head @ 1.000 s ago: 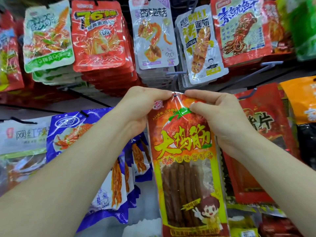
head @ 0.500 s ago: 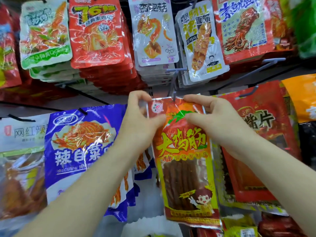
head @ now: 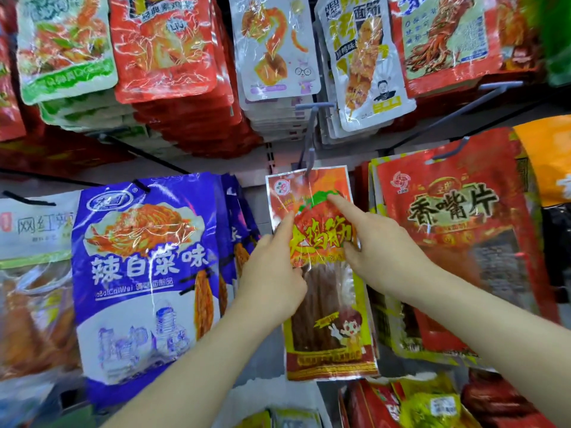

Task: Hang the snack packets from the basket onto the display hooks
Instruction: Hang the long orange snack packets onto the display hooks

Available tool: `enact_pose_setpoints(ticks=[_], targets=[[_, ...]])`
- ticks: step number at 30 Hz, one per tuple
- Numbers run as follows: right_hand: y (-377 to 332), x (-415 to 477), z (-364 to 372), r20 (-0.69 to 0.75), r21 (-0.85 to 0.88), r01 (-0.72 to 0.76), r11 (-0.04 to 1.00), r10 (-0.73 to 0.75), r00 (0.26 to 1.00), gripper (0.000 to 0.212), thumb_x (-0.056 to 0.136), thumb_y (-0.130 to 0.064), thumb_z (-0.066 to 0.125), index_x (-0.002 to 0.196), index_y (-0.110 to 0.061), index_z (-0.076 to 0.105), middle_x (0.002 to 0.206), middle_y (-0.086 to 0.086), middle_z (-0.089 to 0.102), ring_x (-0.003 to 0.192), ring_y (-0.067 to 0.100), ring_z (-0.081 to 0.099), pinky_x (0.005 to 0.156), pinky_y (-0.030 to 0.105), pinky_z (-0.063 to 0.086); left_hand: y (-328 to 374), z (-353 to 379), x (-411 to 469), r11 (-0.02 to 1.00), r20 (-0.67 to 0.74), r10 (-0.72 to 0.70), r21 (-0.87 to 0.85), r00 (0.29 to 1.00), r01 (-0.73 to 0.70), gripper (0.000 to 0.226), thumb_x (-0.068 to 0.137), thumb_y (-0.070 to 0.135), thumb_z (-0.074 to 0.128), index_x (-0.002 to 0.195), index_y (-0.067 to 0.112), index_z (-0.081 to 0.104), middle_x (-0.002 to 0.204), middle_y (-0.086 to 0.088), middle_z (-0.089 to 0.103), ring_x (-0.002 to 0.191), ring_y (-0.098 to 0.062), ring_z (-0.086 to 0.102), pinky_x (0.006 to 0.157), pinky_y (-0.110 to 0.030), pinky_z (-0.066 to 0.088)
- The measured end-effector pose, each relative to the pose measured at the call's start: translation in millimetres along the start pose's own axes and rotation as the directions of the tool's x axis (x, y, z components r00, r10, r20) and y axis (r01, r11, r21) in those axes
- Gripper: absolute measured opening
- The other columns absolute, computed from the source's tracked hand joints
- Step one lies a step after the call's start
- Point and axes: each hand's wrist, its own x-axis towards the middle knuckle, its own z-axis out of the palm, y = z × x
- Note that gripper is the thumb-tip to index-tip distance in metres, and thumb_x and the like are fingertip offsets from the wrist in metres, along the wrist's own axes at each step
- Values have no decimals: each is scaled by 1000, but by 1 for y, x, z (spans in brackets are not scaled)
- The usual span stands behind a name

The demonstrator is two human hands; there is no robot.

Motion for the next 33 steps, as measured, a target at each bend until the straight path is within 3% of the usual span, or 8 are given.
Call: enact_pose_setpoints(ticks=[5, 12, 16, 18, 23, 28, 31, 33], targets=[[1, 17, 2, 102, -151, -22, 988, 38, 994, 80, 90, 0, 51, 153, -29, 12, 65, 3, 50, 56, 20, 43, 60, 38, 46, 2, 8, 11, 996, 51, -72, 60, 996, 69, 96, 83, 3, 61, 152, 33, 1, 128, -7, 37, 108, -25, 52, 90, -37, 49], [4, 13, 7, 100, -266, -54, 962, 83, 992, 69, 94, -11, 47, 152, -26, 14, 64, 5, 43, 54, 21, 35, 57, 36, 39, -5, 12, 6, 991, 10, -114, 69, 993, 114, 83, 88, 18, 64, 151, 33, 12, 143, -8, 30, 128, -28, 41, 100, -37, 43], [7, -20, 6, 101, -258, -53, 965, 81, 992, 61, 98, -32, 45, 151, -22, 15, 62, -3, 42, 56, 25, 43, 60, 37, 44, -13, 16, -21, 982, 56, -90, -164, 994, 98, 101, 77, 20, 77, 143, 46, 5, 110, 27, 44, 104, -2, 48, 80, -14, 40], [8, -31, 9, 188, -125, -83, 989, 106, 976, 66, 97, -35, 47, 151, -23, 13, 65, -2, 51, 59, 23, 50, 59, 34, 45, -18, 24, -35, 975, 74, -98, -195, 992, 111, 108, 76, 18, 78, 140, 52, -1, 108, 33, 44, 95, 0, 55, 70, -11, 44], [14, -46, 15, 262, 106, -144, 984, 112, 958, 71, 93, -28, 58, 150, -33, 16, 97, 11, 69, 64, 23, 62, 69, 38, 54, -21, 33, -47, 988, 95, -81, -123, 992, 92, 112, 78, 12, 74, 140, 58, -7, 144, 1, 44, 115, -27, 57, 92, -43, 52], [13, -68, 12, 268, -21, -61, 998, 64, 961, 58, 92, -25, 54, 145, -29, 30, 80, 5, 66, 73, 28, 62, 66, 39, 52, -18, 28, -52, 993, 84, -67, 107, 994, 58, 96, 83, 21, 71, 147, 47, 3, 152, -5, 32, 118, -28, 54, 88, -35, 46], [14, -79, 0, 73, -177, 24, 984, -11, 997, 44, 91, -29, 49, 134, -31, 44, 85, 3, 67, 78, 34, 63, 65, 42, 53, -12, 22, -63, 980, 94, -40, 198, 995, 21, 87, 85, 22, 68, 150, 38, 11, 148, -6, 34, 113, -26, 55, 81, -33, 44], [12, -87, -9, 14, -86, 73, 994, -72, 997, 35, 90, -29, 51, 124, -32, 54, 85, 1, 69, 80, 33, 65, 69, 43, 54, -7, 15, -76, 978, 89, 17, 207, 996, -35, 71, 88, 18, 63, 147, 32, 26, 141, -2, 40, 108, -20, 54, 83, -31, 44]])
